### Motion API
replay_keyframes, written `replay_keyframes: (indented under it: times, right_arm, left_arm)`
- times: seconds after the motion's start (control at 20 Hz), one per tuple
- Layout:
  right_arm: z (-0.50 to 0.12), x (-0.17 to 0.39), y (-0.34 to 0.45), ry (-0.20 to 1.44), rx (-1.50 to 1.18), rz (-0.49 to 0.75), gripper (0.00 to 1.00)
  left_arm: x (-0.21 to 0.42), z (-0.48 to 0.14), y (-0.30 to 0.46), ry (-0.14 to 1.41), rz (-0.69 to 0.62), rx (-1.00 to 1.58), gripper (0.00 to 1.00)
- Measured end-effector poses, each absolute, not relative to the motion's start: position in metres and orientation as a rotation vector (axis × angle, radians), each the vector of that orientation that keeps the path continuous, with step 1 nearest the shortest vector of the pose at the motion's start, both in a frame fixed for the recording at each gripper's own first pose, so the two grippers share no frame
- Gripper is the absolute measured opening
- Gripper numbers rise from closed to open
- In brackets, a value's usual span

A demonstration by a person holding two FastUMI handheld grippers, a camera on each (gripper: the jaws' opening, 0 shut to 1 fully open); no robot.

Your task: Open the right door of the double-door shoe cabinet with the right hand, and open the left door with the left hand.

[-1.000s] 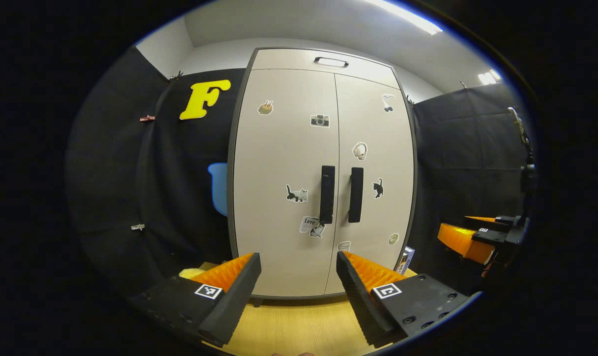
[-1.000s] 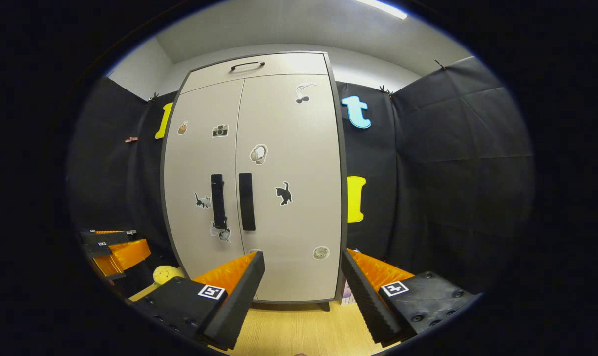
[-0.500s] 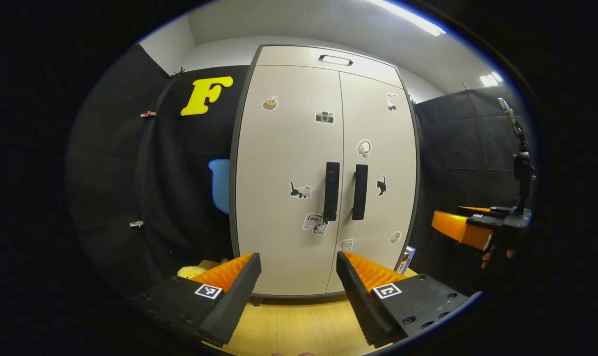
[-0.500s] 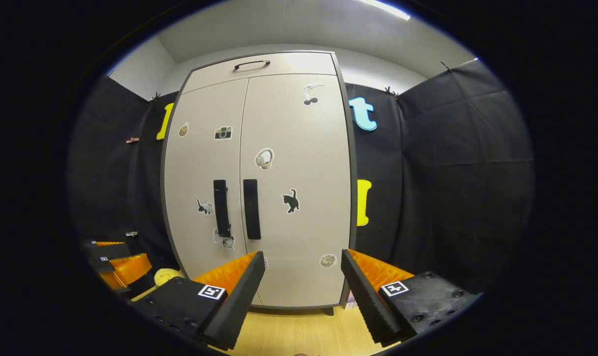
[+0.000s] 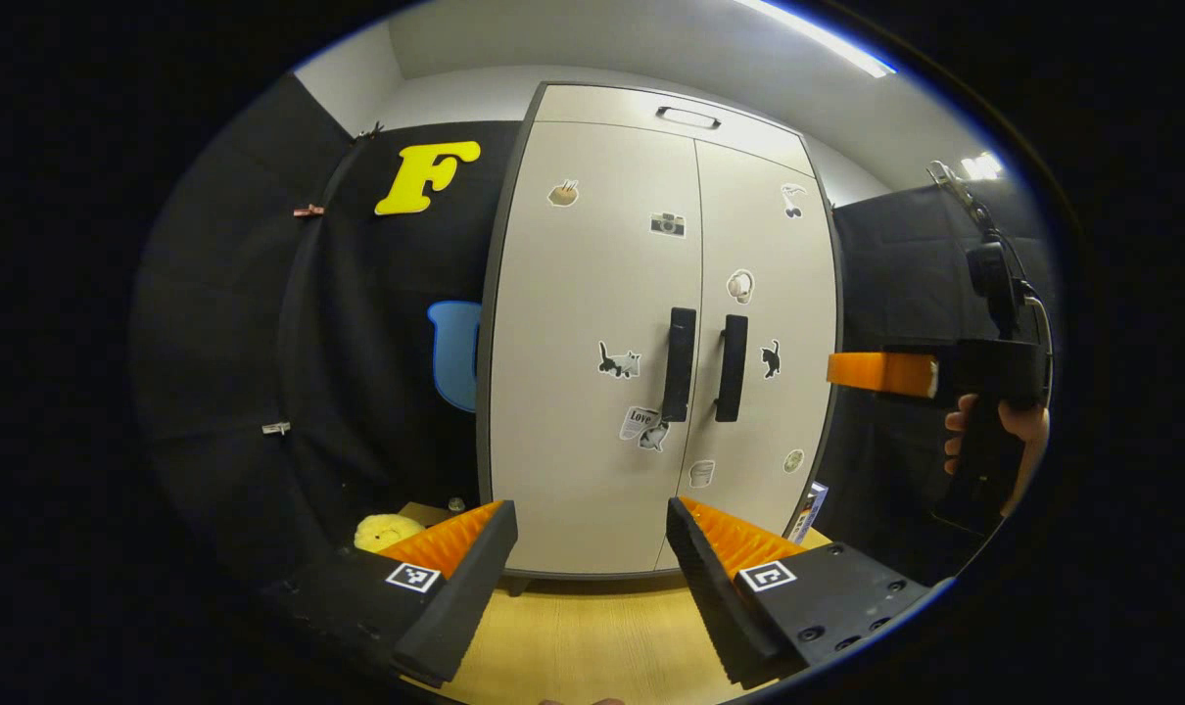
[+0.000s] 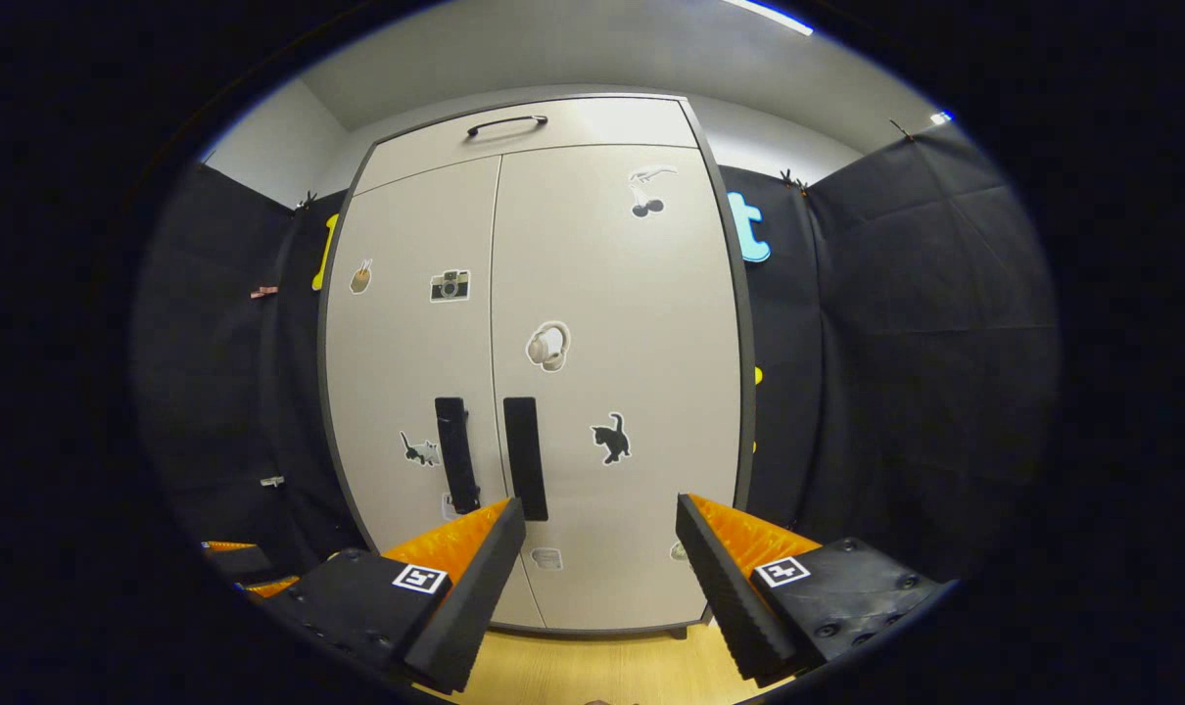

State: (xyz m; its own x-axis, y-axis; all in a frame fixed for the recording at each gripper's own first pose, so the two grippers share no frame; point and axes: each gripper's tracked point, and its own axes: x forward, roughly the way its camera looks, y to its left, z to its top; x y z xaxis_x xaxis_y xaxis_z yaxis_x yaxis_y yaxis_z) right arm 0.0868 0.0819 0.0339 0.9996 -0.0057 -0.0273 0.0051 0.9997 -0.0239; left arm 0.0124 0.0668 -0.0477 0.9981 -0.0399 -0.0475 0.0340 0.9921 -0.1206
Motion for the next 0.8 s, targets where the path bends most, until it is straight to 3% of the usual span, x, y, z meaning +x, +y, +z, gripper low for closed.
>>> replay_keyframes:
  times: [0.7,0.75,0.8]
  right_arm:
    - [0.045,0.187,0.131,0.029,-0.051,-0.019,0.98]
    - [0.043,0.193,0.132,0.034,-0.047,-0.017,0.93]
    - [0.038,0.2,0.133,0.046,-0.038,-0.016,0.97]
  left_arm:
    - [0.0,-0.079,0.12,0.13,0.014,-0.151,0.95]
    - [-0.001,-0.082,0.121,0.139,0.018,-0.145,0.95]
    - [-0.002,-0.085,0.122,0.147,0.019,-0.141,0.95]
